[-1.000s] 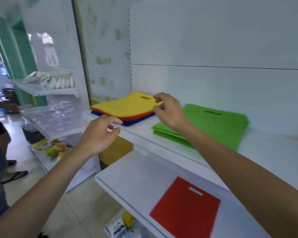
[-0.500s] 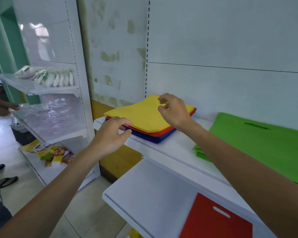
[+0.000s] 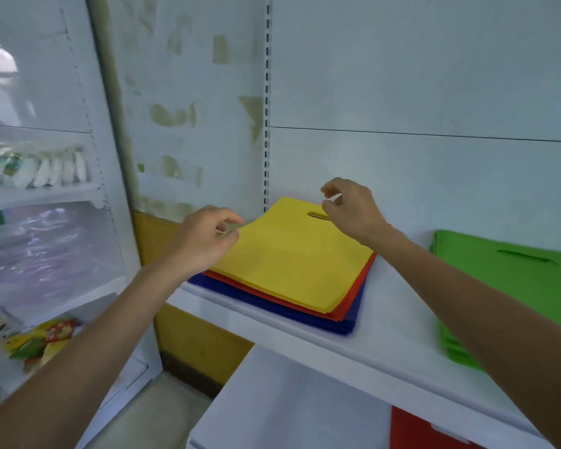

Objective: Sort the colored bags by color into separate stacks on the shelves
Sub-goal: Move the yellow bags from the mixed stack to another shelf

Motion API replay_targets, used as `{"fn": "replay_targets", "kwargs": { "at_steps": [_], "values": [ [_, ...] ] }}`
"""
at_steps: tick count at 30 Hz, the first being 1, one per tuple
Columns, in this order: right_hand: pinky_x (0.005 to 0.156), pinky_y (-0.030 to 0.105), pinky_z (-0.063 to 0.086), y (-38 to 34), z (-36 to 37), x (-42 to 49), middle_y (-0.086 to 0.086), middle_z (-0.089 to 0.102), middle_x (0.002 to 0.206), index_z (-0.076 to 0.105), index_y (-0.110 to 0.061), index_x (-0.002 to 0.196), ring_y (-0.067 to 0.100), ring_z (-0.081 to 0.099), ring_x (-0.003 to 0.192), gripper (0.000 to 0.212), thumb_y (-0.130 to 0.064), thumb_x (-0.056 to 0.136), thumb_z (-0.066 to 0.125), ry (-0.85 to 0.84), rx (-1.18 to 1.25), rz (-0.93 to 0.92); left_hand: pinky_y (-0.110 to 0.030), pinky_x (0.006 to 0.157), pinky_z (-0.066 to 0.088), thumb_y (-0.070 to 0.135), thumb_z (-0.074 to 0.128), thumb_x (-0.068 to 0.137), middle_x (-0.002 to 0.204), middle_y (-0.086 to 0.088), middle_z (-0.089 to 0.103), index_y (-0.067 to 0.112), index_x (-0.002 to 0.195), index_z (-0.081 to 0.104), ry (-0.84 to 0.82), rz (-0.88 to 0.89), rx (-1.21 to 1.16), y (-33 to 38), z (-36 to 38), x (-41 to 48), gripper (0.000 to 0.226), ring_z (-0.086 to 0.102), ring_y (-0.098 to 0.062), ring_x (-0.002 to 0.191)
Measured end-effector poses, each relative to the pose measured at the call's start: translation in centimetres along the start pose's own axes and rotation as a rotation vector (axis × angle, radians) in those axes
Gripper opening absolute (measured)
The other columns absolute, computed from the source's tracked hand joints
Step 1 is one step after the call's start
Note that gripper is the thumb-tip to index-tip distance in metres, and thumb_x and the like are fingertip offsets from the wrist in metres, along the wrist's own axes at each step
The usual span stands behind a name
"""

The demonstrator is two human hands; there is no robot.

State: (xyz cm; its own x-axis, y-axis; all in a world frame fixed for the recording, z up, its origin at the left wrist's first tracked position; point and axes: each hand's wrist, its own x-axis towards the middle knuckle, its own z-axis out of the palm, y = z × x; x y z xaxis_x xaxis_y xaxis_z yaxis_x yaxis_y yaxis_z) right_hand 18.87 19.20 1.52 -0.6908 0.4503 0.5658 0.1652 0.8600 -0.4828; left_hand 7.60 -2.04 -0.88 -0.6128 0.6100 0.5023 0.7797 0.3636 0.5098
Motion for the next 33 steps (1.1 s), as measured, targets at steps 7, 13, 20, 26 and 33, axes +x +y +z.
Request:
{"fn": "replay_targets", "kwargs": {
  "at_steps": [7,13,20,26,33],
  "values": [
    [0.087,0.034,0.046,2.8,-1.1,-1.0,0.01,0.06,0.116,0.055,-0.006,0.119,0.025,0.056,0.105,0.03,-0.015,0.091,0.051,0.092,-0.149,0.297,-0.027,0.082,0.039,0.02,0.055,0.09,0.116,-0.005,0.059,0.017,0.111,0.064,-0.175,-0.024,0.006,-5.1,2.3,5.4,0.023,0.054,-0.015,0.098],
    [0.095,0.038,0.037,1.4,2.7,-2.6,0.023,0.048,0.126,0.047,0.003,0.118,0.036,0.043,0.118,0.047,-0.038,0.097,0.039,-0.09,-0.574,0.709,-0.032,0.069,0.04,0.034,0.055,0.088,0.088,-0.007,0.058,0.014,0.09,0.059,-0.299,-0.11,-0.013,-8.4,4.0,7.7,0.02,0.053,-0.022,0.08],
    [0.09,0.039,0.041,0.5,6.0,-4.3,0.02,0.046,0.125,0.043,0.004,0.121,0.033,0.046,0.114,0.033,-0.017,0.095,0.043,0.238,-0.492,0.827,-0.022,0.071,0.037,0.011,0.061,0.084,0.09,-0.005,0.067,0.003,0.097,0.068,-0.027,-0.013,-0.302,-9.6,4.9,6.0,0.016,0.058,-0.016,0.082],
    [0.066,0.031,0.035,1.0,5.6,-4.7,0.013,0.051,0.093,0.048,-0.003,0.086,0.026,0.047,0.08,0.019,-0.021,0.092,0.049,0.261,-0.364,0.928,-0.025,0.068,0.042,0.02,0.063,0.085,0.094,-0.007,0.07,0.007,0.094,0.068,0.057,0.017,-0.19,-9.9,5.0,6.3,0.016,0.063,-0.023,0.085],
    [0.07,0.035,0.041,0.4,5.5,-4.9,0.01,0.055,0.093,0.049,-0.005,0.099,0.028,0.054,0.087,0.015,-0.019,0.094,0.051,0.439,-0.396,0.777,-0.03,0.055,0.035,0.02,0.057,0.09,0.075,-0.013,0.064,0.007,0.088,0.059,0.167,0.267,0.091,-9.5,4.5,5.9,0.013,0.053,-0.028,0.064]
  ]
}}
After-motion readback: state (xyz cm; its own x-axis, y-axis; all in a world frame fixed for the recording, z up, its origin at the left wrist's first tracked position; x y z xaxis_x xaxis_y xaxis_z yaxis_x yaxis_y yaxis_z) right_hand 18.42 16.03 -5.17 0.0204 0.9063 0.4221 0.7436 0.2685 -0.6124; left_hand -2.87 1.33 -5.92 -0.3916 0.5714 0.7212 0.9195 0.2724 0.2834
